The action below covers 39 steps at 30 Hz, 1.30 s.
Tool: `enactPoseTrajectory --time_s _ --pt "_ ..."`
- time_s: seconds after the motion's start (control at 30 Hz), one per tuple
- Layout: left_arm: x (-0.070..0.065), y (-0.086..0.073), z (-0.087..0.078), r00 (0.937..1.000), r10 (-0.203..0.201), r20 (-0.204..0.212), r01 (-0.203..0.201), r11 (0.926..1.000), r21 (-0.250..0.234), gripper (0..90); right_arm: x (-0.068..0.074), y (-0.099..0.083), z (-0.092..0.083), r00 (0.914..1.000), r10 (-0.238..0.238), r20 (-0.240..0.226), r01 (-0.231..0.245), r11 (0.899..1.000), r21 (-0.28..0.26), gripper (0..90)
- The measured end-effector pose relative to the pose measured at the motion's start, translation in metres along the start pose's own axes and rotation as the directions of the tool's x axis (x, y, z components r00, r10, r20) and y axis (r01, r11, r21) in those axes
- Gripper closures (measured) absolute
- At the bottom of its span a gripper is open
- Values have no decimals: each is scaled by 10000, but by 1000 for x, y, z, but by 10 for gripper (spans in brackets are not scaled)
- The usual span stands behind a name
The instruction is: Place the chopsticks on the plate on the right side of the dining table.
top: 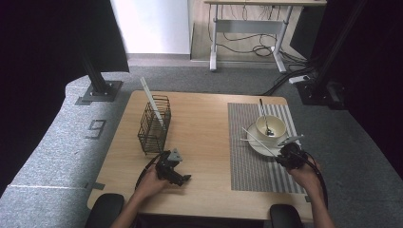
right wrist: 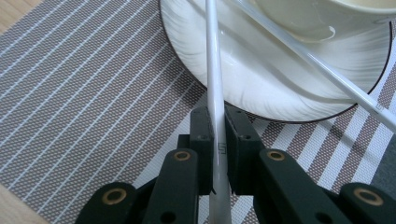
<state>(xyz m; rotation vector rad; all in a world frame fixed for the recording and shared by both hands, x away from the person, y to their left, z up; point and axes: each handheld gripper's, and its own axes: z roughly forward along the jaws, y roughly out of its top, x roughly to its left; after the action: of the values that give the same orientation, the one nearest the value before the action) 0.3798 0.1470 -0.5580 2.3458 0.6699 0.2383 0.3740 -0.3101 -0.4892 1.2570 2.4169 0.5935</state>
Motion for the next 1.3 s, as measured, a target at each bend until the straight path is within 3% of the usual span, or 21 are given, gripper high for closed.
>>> enactPoseTrajectory --time_s 0.83,1.2,1.3 --pt "0 0 0 10000 -9 -5 9 10000 4 0 -32 -8 18 9960 580 678 -619 9965 566 755" --pt "0 0 0 10000 -8 -5 8 10000 6 0 -38 -12 20 9855 1126 1270 -1179 9924 353 575" --pt "0 0 0 10000 -6 -5 6 10000 7 0 -40 -14 20 9785 1283 1616 -1333 9909 204 513"
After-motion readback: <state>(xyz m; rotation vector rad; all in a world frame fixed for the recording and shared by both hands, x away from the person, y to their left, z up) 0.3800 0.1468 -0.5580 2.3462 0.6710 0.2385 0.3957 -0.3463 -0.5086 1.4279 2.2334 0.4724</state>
